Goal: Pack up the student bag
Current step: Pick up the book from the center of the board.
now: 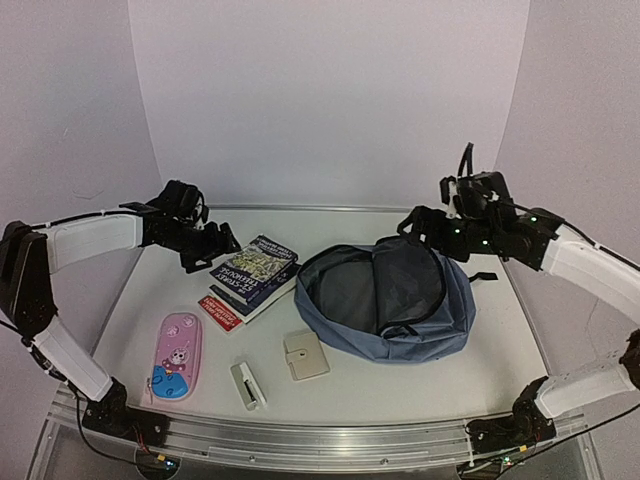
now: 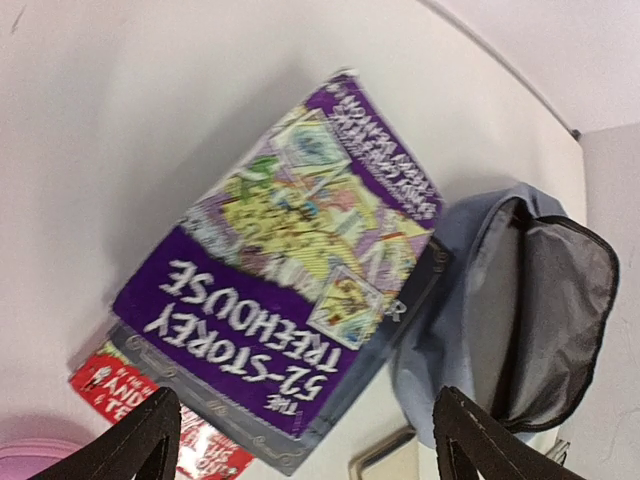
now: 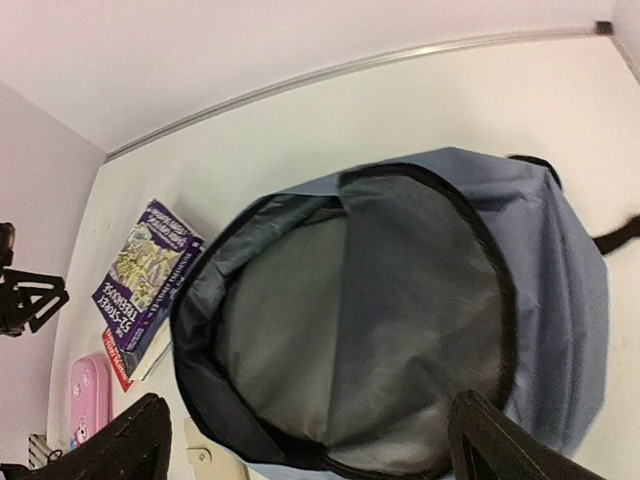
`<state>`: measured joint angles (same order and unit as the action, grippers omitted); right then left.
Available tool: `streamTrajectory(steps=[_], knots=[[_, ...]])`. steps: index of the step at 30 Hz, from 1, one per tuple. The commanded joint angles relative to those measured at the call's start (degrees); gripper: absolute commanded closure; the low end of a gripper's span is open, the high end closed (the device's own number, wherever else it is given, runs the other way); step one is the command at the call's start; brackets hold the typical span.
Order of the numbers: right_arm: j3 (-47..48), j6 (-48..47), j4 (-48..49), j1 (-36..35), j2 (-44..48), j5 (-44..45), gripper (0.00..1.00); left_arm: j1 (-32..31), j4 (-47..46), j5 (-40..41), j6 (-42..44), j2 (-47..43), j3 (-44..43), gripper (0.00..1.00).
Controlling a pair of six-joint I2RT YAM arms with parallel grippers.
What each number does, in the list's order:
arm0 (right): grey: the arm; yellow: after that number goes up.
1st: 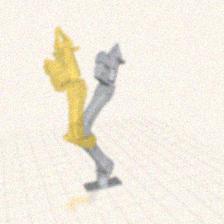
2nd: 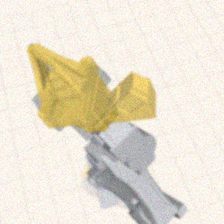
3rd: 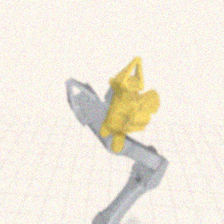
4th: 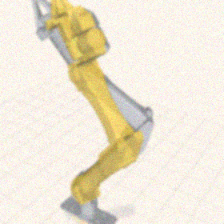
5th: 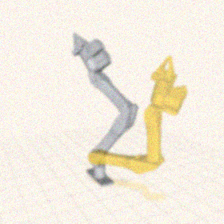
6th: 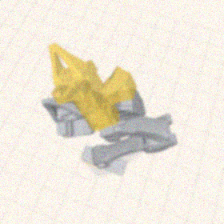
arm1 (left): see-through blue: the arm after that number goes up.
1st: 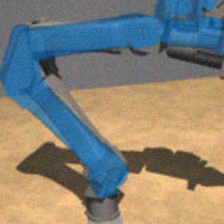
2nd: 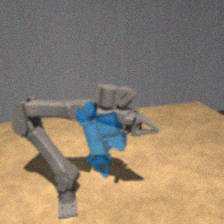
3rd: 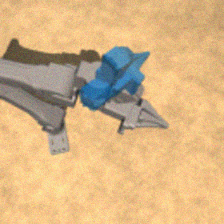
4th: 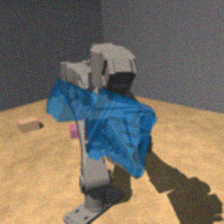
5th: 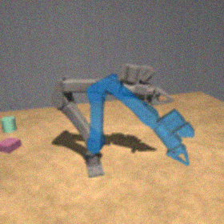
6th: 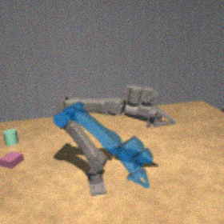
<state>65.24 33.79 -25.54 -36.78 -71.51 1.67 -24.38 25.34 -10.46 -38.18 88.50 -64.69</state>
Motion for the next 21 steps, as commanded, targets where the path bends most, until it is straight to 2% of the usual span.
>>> streamTrajectory(steps=[1,7,10,16,21], knots=[[8.53,-6.72,8.36,-4.08,-11.63,-4.46,0.11,2.69,-5.97,-1.13,-4.83,-4.77,7.66,0.11],[16.44,-7.24,17.73,-4.69,-26.62,-15.6,0.13,9.83,-17.97,-10.14,-7.46,-4.35,15.77,0.11],[18.1,-6.31,19.75,-5.34,-30.72,-17.47,0.13,11.5,-22.35,-13.14,-7.94,-1.87,16.28,0.12],[12.85,-4.1,23.47,-5.61,-28.68,-18.38,0.13,14.38,-28.24,-17.94,-8.18,5.82,14.71,0.13],[7.75,-3.52,23.57,-5.69,-24.07,-17.08,0.12,14.65,-28.15,-19.29,-7.31,11.18,11.84,0.14]])
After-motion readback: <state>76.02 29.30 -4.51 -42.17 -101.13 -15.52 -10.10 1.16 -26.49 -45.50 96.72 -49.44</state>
